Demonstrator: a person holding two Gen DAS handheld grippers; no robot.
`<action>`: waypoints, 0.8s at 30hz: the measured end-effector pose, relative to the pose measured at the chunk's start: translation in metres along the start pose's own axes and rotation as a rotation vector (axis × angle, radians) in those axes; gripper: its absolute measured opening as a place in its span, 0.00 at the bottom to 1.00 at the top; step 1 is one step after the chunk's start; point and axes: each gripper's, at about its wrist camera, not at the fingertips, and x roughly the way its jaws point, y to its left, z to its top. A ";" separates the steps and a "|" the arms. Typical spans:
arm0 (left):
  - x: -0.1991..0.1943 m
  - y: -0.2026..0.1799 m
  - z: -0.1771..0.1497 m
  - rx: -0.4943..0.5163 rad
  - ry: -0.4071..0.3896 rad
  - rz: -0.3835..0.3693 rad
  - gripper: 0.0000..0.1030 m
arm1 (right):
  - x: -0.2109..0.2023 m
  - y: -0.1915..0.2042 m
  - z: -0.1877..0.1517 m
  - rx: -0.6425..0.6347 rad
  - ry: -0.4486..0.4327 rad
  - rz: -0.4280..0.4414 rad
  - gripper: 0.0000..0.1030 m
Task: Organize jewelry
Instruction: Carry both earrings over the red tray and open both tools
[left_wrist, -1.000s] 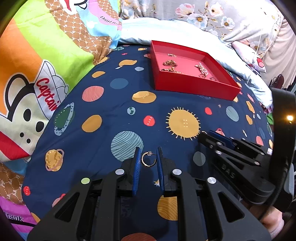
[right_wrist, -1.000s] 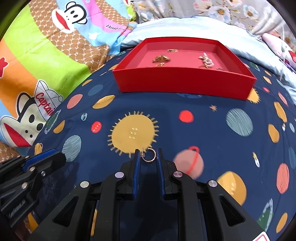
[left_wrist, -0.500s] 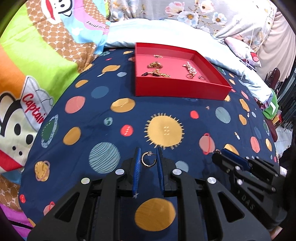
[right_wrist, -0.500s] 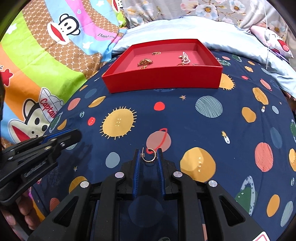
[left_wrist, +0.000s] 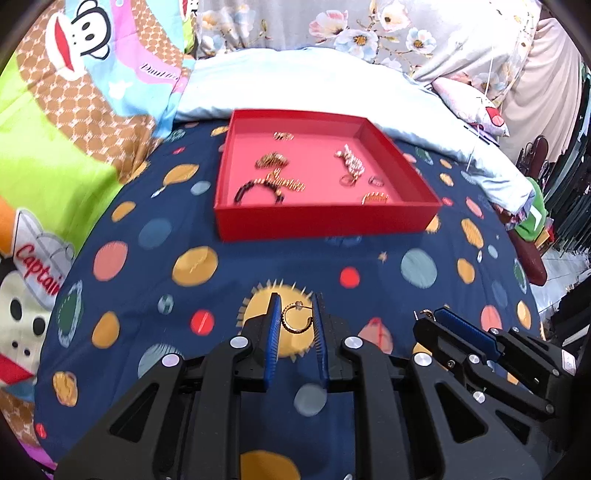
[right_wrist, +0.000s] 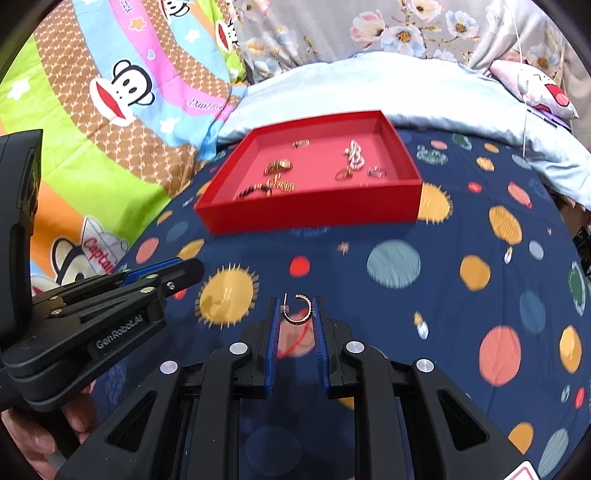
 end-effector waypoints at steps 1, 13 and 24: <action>0.001 -0.002 0.004 0.002 -0.004 0.000 0.16 | -0.001 0.000 0.003 0.001 -0.006 0.000 0.16; 0.008 -0.012 0.047 0.021 -0.054 0.009 0.16 | -0.004 -0.013 0.050 0.002 -0.098 -0.026 0.16; 0.018 -0.015 0.104 0.039 -0.125 0.045 0.16 | 0.012 -0.037 0.106 0.022 -0.148 -0.055 0.16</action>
